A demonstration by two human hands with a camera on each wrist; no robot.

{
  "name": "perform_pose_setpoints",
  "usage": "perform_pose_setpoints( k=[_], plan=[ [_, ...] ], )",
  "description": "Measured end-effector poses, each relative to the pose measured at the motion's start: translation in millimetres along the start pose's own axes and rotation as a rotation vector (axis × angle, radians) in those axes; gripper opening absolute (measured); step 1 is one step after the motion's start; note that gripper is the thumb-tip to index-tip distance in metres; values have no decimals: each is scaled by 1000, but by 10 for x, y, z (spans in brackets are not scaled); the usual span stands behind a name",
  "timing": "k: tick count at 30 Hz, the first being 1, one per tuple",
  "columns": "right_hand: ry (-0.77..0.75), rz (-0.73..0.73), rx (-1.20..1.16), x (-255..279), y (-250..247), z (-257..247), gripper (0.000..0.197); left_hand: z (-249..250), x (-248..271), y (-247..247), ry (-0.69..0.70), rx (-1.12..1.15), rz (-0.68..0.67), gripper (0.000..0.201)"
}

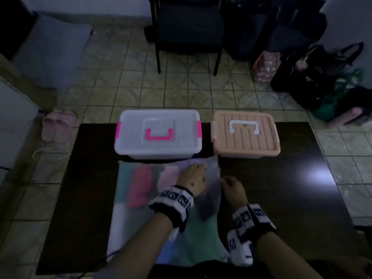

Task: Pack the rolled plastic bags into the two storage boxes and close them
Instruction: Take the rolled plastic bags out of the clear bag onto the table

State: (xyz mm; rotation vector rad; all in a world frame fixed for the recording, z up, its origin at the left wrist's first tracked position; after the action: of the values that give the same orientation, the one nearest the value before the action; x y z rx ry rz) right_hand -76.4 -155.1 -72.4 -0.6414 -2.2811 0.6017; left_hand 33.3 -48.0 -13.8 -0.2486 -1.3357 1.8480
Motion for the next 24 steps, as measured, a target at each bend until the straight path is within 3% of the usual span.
perform_pose_setpoints(
  k=[2,8,18,24],
  plan=[
    [-37,70,-33,-214,-24,39,34,24,-137,109,-71,9,-200,44],
    [-128,161,-203,-702,-25,132,34,52,-572,356,-112,-41,-328,42],
    [-245,180,-447,-958,107,96,23,100,-943,466,-75,-187,-379,42],
    [-238,127,-573,-962,71,116,19,123,-1060,429,-92,-250,-300,38]
  ],
)
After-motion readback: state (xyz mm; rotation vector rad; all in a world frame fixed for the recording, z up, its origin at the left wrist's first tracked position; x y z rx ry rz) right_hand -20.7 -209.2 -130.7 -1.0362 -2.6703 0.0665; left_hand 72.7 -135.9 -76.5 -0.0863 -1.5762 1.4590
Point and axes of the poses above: each hand's wrist, its own x-axis away from the middle knuckle, its own y-axis out of the palm, z = x × y, the point moved 6 cm from there along -x, towards the middle knuckle, and after that the axes turned 8 degrees about -y, right-handed, at the moved point
